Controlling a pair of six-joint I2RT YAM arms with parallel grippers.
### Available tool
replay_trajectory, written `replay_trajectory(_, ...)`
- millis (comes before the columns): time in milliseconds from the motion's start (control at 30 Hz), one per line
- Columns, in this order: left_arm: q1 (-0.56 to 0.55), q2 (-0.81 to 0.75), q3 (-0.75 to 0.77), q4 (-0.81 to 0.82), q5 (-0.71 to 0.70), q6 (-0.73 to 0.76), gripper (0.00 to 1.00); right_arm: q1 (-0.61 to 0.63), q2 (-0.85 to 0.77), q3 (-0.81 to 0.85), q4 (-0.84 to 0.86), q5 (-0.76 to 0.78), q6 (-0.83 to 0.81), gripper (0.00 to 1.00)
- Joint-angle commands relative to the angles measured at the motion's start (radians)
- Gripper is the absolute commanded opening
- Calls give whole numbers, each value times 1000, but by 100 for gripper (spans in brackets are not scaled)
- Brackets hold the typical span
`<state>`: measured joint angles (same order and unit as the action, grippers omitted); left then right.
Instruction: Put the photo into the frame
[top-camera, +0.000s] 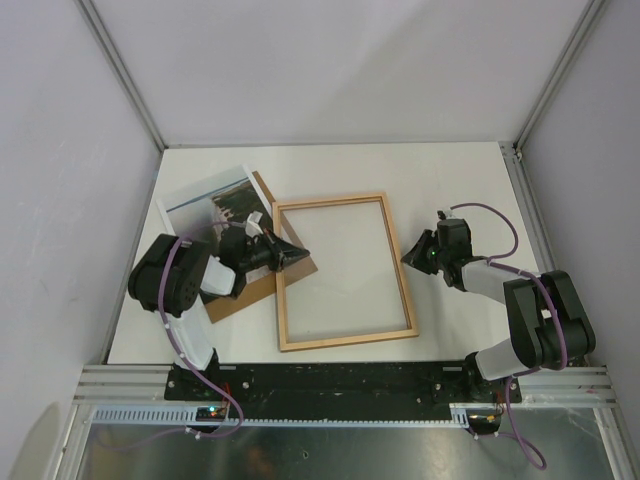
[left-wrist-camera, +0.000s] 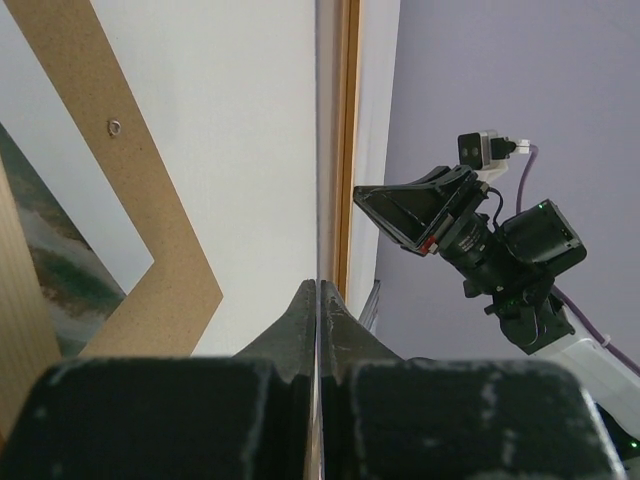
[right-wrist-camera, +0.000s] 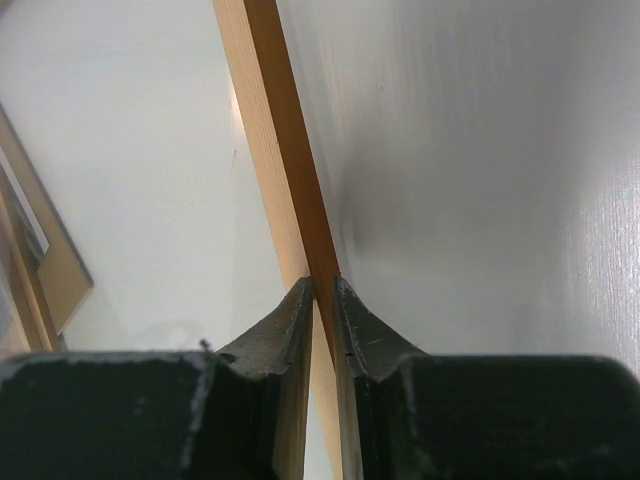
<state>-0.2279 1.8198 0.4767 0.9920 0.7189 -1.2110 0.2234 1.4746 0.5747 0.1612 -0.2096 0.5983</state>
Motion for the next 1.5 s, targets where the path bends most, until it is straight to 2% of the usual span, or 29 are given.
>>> replay_trajectory(0,-5,13,46,16,4,28,0,17,22,10,-51,6,-27,17)
replay_trajectory(400,-5,25,87,-29,-4,60,0,17,21,10,-48,1,-28,17)
replay_trajectory(667,-5,-15,119,-179,-26,134,30,17,17,9,-51,1,-28,17)
replay_trajectory(800,-4,-29,134,-238,-38,161,40,17,16,10,-53,1,-28,18)
replay_trajectory(1133,-5,-71,162,-354,-60,220,54,17,11,9,-54,0,-28,17)
replay_trajectory(1467,-5,-111,196,-468,-95,274,62,16,11,10,-53,-8,-28,18)
